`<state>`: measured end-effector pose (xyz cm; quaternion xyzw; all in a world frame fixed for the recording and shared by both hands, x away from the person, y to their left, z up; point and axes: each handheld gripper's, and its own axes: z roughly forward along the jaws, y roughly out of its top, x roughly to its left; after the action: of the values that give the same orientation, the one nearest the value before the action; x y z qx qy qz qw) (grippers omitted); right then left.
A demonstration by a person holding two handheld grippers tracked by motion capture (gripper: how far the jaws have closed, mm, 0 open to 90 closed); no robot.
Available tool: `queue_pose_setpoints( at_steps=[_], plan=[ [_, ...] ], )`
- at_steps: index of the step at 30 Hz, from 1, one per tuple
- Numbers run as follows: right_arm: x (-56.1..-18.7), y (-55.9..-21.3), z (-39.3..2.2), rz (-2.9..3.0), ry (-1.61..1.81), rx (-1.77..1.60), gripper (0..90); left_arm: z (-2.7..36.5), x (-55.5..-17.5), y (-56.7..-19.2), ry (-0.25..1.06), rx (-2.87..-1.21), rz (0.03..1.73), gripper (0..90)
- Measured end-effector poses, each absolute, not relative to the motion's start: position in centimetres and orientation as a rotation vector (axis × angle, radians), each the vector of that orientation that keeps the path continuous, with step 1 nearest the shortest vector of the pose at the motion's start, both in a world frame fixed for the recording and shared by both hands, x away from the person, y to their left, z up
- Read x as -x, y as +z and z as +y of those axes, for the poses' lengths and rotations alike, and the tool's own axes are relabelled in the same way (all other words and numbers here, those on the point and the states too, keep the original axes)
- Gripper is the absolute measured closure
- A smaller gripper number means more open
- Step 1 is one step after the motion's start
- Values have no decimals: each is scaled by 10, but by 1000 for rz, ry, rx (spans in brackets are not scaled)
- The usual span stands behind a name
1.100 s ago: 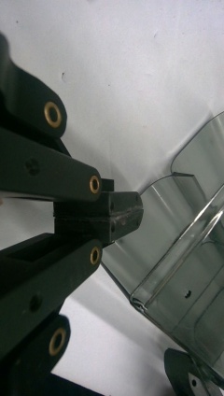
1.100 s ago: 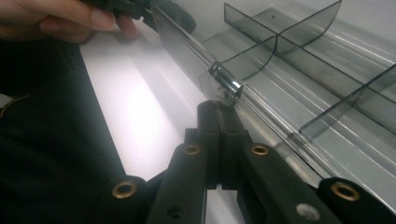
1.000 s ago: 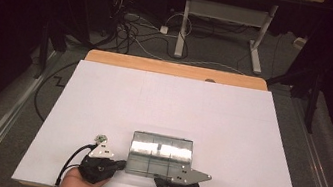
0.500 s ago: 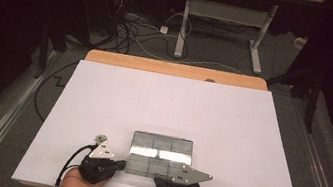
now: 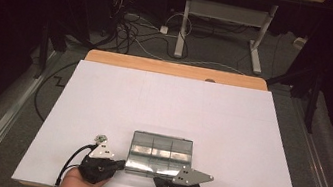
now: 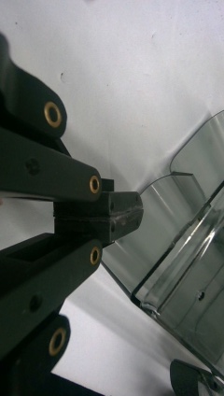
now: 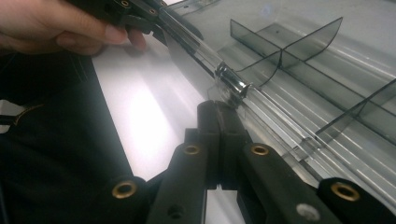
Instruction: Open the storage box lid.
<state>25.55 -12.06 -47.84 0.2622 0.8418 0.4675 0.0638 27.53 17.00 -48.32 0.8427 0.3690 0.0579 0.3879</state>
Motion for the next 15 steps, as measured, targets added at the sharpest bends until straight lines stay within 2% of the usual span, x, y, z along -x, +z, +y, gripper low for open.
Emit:
queue_pose_setpoints(
  at_steps=[15],
  plan=[
    [-256,-472,-122,2514,1443,-777,900,180,-276,-472,150,-2051,913,875]
  ],
)
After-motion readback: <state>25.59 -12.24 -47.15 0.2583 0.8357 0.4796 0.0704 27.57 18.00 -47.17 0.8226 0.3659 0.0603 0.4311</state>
